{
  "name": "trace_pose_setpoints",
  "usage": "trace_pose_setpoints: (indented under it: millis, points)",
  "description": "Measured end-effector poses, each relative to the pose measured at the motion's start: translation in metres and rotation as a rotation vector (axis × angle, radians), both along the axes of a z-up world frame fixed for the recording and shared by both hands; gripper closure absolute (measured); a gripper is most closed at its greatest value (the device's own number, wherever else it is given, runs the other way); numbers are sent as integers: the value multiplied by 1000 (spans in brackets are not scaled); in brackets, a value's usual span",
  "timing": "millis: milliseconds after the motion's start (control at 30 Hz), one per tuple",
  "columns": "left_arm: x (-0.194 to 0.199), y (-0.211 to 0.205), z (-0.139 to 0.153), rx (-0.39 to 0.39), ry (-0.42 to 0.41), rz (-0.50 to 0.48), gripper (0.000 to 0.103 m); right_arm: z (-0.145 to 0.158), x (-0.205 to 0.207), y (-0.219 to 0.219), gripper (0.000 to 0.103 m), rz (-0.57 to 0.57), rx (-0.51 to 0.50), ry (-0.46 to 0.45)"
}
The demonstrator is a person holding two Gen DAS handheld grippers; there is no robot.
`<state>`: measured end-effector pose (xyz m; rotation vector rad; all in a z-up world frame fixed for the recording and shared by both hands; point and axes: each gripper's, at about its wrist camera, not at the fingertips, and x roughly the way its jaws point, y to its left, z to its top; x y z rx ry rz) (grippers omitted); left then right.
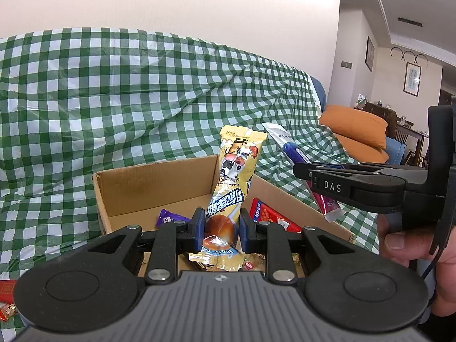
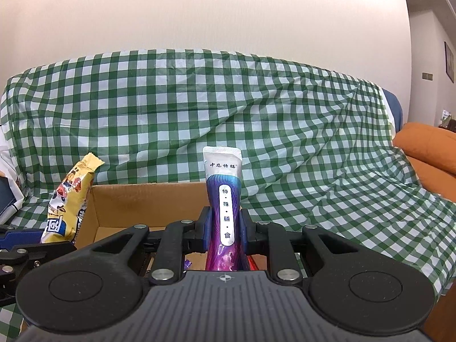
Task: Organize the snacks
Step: 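Open both tools over the box to drop the tube snack and snack stick, then move both open tools from the box down to the remaining snacks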
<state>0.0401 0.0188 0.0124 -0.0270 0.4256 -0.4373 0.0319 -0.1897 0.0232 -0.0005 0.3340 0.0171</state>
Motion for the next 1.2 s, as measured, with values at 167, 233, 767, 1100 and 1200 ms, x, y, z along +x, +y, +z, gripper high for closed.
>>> trace_pose_setpoints:
  millis: [167, 233, 767, 1100, 1200]
  points:
    - [0, -1, 0, 0, -1, 1, 76, 1, -1, 1, 82, -2, -1, -1]
    - [0, -1, 0, 0, -1, 2, 76, 1, -1, 0, 82, 0, -2, -3]
    - [6, 0, -3, -2, 44, 32, 64, 1, 10, 4, 55, -15, -19, 59]
    - [3, 37, 1, 13, 88, 153, 83, 1, 5, 29, 55, 36, -31, 67]
    - [8, 60, -1, 3, 139, 236, 83, 2, 0, 40, 55, 70, -43, 55]
